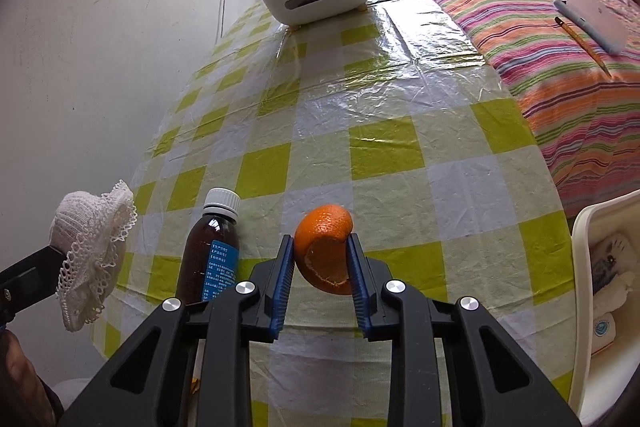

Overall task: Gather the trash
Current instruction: 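Grasp the knit hat with the left tool while the right tool grasps the orange peel, then carry the hat and orange peel over the cream bin with both tools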

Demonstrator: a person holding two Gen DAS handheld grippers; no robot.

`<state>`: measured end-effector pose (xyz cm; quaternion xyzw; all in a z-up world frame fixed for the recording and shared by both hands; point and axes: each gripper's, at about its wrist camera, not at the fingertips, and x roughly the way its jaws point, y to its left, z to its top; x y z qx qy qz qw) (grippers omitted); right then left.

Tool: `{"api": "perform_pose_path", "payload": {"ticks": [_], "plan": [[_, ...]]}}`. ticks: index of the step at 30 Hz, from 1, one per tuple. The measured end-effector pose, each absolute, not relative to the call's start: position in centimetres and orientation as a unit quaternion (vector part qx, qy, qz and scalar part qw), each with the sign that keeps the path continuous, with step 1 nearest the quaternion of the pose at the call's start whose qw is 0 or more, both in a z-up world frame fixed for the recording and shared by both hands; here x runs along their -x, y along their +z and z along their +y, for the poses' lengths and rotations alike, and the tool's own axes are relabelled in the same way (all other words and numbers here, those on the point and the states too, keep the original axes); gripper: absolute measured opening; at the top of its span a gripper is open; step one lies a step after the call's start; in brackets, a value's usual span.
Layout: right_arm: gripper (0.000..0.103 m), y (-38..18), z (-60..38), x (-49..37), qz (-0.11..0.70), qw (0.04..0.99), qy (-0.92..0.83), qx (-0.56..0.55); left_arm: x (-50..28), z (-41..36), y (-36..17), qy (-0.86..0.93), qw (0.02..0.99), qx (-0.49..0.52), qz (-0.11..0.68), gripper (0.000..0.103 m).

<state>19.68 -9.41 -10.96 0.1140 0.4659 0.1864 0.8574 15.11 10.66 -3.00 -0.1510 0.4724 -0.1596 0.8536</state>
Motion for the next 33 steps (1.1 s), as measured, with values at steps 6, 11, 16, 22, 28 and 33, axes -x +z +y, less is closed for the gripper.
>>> {"api": "perform_pose_path", "payload": {"ticks": [6,11,16,22,28,33], "plan": [[0.026,-10.8,-11.0,-19.7,0.459,0.863,0.175,-0.118,-15.4,8.6,-2.5,-0.174,0.854,0.146,0.469,0.049],[0.026,-10.6,-12.5,-19.6,0.450,0.869,0.163,-0.125,-15.8,6.8,-2.1,-0.181,0.856,0.139,0.463,0.049],[0.026,-10.6,-14.4,-19.5,0.442,0.874,0.146,-0.137,-16.1,5.0,-1.6,-0.191,0.858,0.133,0.457,0.049],[0.026,-10.3,-17.1,-18.8,0.426,0.882,0.122,-0.161,-16.5,2.7,-1.1,-0.205,0.858,0.132,0.452,0.048],[0.026,-10.0,-19.8,-18.2,0.407,0.888,0.102,-0.187,-16.9,0.3,-1.0,-0.218,0.855,0.131,0.453,0.048],[0.026,-10.1,-22.2,-17.9,0.398,0.890,0.083,-0.207,-17.1,-1.7,-0.8,-0.229,0.853,0.129,0.450,0.048]]}}
